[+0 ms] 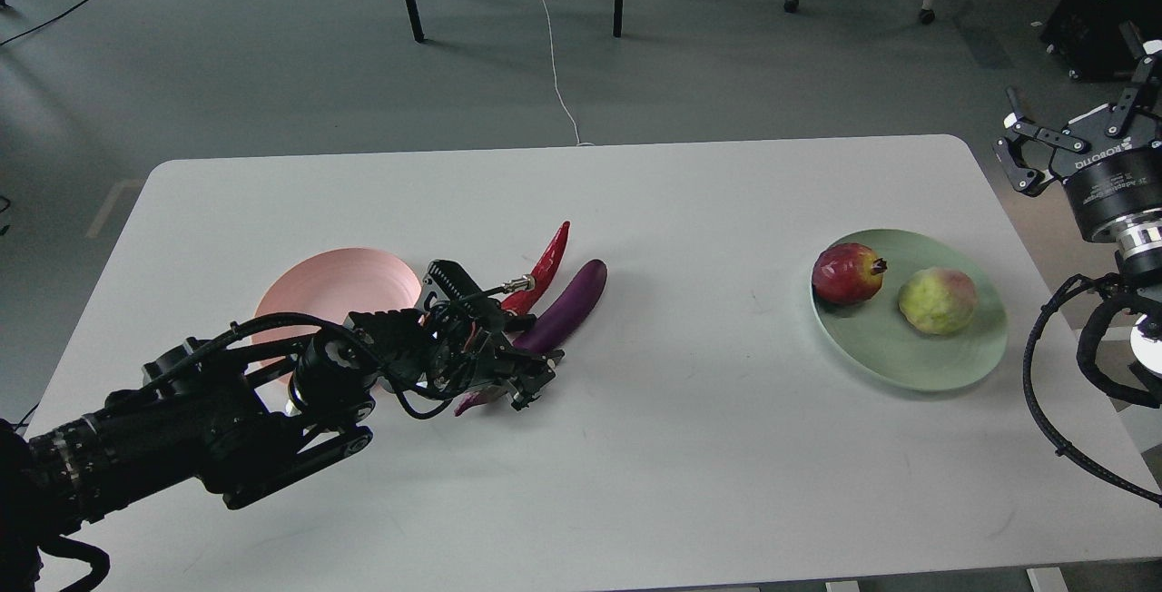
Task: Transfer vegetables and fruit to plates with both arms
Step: 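Lower the left gripper onto the purple eggplant and grasp it, then carry the eggplant onto the pink plate and release it, then reach the left gripper to the red chili pepper and grasp it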
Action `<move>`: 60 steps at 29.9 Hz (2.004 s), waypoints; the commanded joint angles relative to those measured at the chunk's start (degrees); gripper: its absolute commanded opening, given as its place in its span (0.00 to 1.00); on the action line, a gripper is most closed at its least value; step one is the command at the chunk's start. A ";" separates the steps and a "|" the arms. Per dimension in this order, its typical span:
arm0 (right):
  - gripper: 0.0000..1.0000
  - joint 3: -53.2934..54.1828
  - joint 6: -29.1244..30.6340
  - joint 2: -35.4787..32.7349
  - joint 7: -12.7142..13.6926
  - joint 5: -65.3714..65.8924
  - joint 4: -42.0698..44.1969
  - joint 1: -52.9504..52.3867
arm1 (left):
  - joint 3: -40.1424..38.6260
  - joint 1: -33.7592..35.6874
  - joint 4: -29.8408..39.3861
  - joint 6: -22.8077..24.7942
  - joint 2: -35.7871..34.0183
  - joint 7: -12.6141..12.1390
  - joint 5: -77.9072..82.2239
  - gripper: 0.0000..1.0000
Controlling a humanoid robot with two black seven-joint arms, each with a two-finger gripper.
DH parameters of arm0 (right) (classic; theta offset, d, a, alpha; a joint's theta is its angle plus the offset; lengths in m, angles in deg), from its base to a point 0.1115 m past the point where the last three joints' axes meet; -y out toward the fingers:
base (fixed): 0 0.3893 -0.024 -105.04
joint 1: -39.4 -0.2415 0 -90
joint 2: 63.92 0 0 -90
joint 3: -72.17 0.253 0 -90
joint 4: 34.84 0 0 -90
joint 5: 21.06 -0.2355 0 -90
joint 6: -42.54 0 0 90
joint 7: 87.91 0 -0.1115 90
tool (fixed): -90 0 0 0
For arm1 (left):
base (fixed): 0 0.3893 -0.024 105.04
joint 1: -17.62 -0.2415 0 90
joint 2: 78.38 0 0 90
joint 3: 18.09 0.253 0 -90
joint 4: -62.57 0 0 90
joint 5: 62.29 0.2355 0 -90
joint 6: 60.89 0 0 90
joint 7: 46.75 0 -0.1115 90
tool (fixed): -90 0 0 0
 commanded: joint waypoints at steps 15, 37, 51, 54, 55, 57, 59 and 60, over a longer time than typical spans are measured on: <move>0.98 -0.65 -0.05 0.14 0.01 0.09 0.19 -2.62 | -5.38 0.60 16.56 -6.07 -24.52 3.71 -9.61 0.17; 0.98 -0.91 0.04 -0.39 0.01 0.80 0.19 -2.62 | -3.45 -7.05 4.95 -7.48 -28.94 5.74 -9.87 0.74; 0.98 -1.00 0.13 -0.39 0.01 1.06 -0.08 -2.09 | -6.53 7.28 4.78 -4.93 -20.61 4.95 -24.82 0.84; 0.98 -0.91 0.13 -0.48 0.01 1.06 -0.16 -2.09 | -4.42 7.28 4.43 -4.31 -15.34 4.16 -23.50 0.84; 0.98 -0.91 0.13 -0.48 0.01 1.06 -0.25 -2.09 | -3.11 7.36 3.64 -4.31 -13.32 3.63 -22.28 0.84; 0.98 -0.82 0.13 -0.74 0.01 1.06 -0.17 -2.09 | -1.43 7.28 1.28 -4.31 -9.80 2.66 -19.38 0.84; 0.98 -0.82 0.13 -1.35 0.01 1.06 -0.25 -2.01 | -0.55 7.01 -0.93 -4.31 -6.90 2.48 -16.39 0.84; 0.98 -0.74 0.13 -1.53 0.01 1.06 -0.25 -2.01 | -0.20 6.84 -2.07 -4.31 -5.66 2.48 -15.16 0.84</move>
